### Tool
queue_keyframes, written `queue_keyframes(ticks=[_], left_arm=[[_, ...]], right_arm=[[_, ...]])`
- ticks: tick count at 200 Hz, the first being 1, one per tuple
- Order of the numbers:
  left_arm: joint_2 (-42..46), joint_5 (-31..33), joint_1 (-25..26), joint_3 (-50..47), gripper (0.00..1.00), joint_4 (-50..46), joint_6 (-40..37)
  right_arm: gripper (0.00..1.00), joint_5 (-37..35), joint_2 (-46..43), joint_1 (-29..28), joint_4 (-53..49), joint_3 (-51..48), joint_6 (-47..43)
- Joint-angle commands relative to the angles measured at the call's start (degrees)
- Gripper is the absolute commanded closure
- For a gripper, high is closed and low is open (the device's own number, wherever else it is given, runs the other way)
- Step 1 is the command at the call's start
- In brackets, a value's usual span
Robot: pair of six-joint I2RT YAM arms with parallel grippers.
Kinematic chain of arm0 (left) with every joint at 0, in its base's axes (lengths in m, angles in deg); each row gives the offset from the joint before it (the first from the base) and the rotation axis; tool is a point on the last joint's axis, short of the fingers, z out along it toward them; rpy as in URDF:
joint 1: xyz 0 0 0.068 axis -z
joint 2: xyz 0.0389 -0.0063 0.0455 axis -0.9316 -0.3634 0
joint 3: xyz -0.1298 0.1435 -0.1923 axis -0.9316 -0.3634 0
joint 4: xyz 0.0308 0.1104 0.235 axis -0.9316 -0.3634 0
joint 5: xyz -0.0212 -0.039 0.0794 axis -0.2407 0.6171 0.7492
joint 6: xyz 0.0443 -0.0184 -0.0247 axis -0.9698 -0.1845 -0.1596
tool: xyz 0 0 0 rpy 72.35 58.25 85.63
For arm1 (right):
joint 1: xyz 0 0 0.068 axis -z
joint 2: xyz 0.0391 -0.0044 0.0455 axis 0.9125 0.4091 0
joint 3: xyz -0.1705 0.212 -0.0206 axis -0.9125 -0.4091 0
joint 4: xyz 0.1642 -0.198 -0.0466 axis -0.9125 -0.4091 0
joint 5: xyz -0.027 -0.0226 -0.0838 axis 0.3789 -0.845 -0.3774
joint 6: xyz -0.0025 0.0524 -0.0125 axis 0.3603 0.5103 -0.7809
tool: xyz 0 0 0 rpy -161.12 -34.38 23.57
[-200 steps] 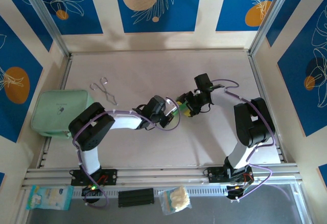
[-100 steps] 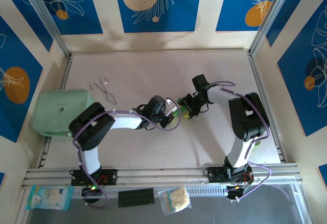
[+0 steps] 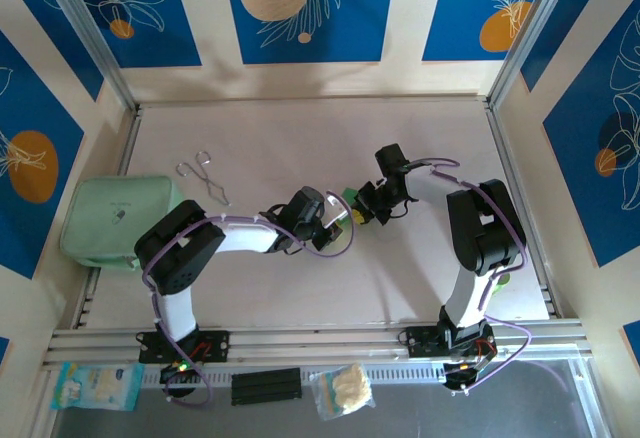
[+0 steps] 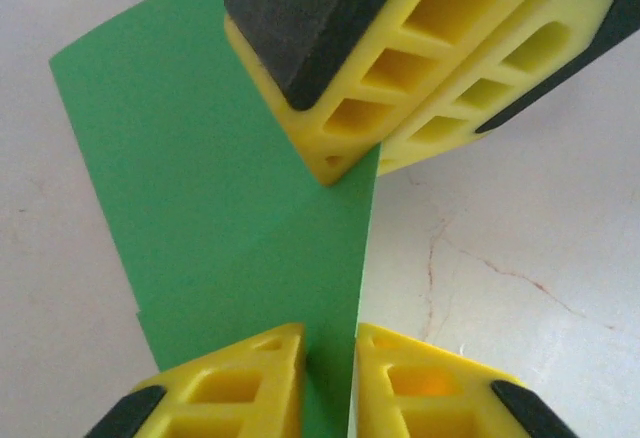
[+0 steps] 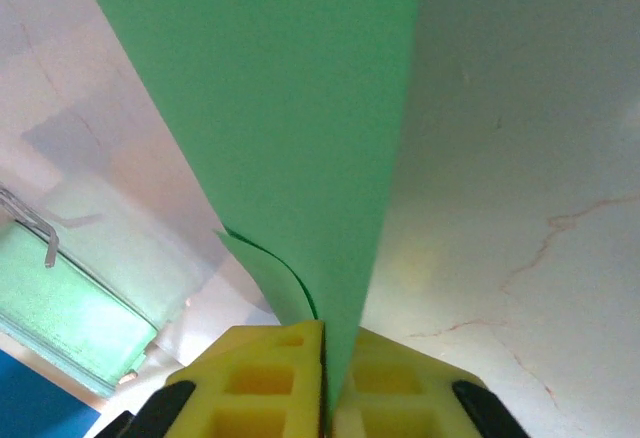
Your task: Fold a paper plane with a square sheet of paper (pick it up from the middle)
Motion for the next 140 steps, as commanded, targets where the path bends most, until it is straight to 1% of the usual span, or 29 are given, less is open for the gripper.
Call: queue_keyframes(ticks=[1, 19, 51, 83, 95, 121, 130, 140], left_arm=[[-0.1, 0.9, -0.4, -1.1, 0.77, 0.0, -1.9], [-0.5, 1.3, -0.4, -1.4, 0.75, 0.0, -2.4], [-1.1, 1.3, -0.3, -1.2, 0.76, 0.1, -2.7], [-1.2, 0.8, -0.3, -1.2, 0.83, 0.5, -2.6], [-1.2, 0.6, -0.3, -1.1, 0.86, 0.5, -2.4], [-1.4, 0.0, -0.4, -1.1, 0.90, 0.3, -1.7], [-1.5, -0.2, -0.4, -1.0, 0.91, 0.2, -1.2], [-1.5, -0.6, -0.4, -1.0, 0.92, 0.1, -0.7]], right_arm=[[0.93, 2.1, 0.1, 0.2, -1.3, 1.0, -0.1], [0.93, 2.5, 0.1, 0.2, -1.3, 1.0, -0.2], [0.93, 2.9, 0.5, 0.3, -1.1, 1.3, 0.0], [0.90, 2.8, 0.7, 0.3, -1.3, 1.3, -0.1], [0.85, 2.9, 0.7, 0.4, -1.4, 1.2, -0.1], [0.60, 2.5, 0.0, 0.6, -1.6, 0.9, -0.4], [0.53, 2.2, -0.5, 0.9, -1.5, 0.7, -0.5], [0.48, 1.7, -1.3, 1.2, -1.5, 0.6, -1.0]])
